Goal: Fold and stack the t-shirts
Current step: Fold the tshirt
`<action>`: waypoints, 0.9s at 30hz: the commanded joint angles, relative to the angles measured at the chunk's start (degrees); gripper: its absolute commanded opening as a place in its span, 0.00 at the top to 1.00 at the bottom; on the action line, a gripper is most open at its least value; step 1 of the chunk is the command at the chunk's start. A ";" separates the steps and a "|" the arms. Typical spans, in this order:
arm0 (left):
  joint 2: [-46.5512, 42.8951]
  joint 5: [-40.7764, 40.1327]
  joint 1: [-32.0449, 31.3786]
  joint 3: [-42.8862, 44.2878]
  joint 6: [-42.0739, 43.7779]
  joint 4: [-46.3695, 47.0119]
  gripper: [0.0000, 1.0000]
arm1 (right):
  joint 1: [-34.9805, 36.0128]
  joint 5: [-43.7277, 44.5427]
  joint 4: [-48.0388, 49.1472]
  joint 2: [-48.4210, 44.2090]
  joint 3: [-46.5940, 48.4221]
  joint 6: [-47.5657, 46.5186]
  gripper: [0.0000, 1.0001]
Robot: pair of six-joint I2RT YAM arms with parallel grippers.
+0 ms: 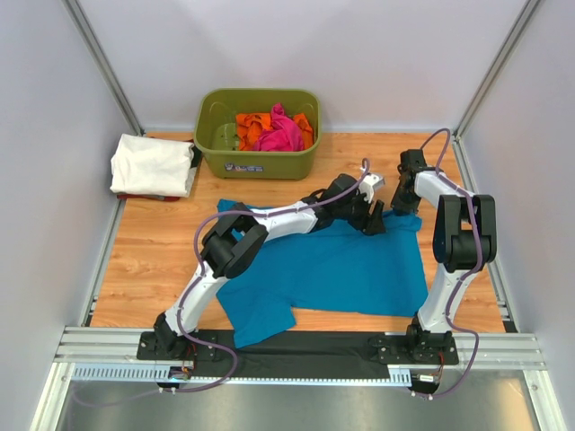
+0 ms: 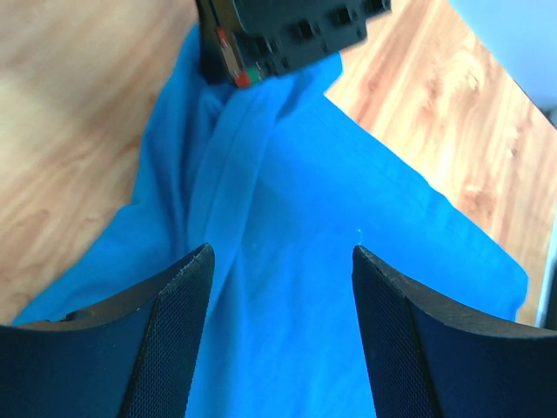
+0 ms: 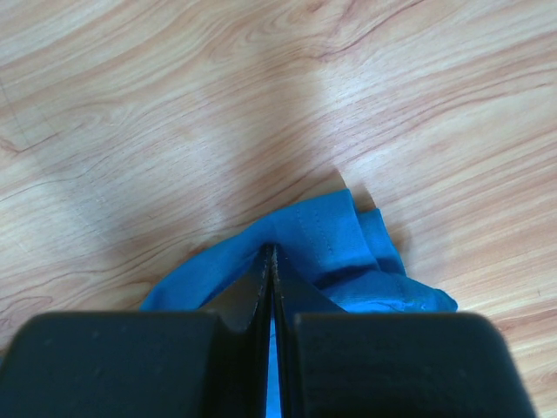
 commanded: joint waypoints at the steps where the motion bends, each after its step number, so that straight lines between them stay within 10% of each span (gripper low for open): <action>1: -0.16 -3.26 -0.22 4.29 3.56 -0.30 0.28 | -0.17 1.19 -0.42 0.12 0.70 0.59 1.00; 27: 5.20 -0.73 0.13 7.46 0.31 -4.96 0.41 | -0.17 1.10 -0.24 0.73 0.78 0.68 1.00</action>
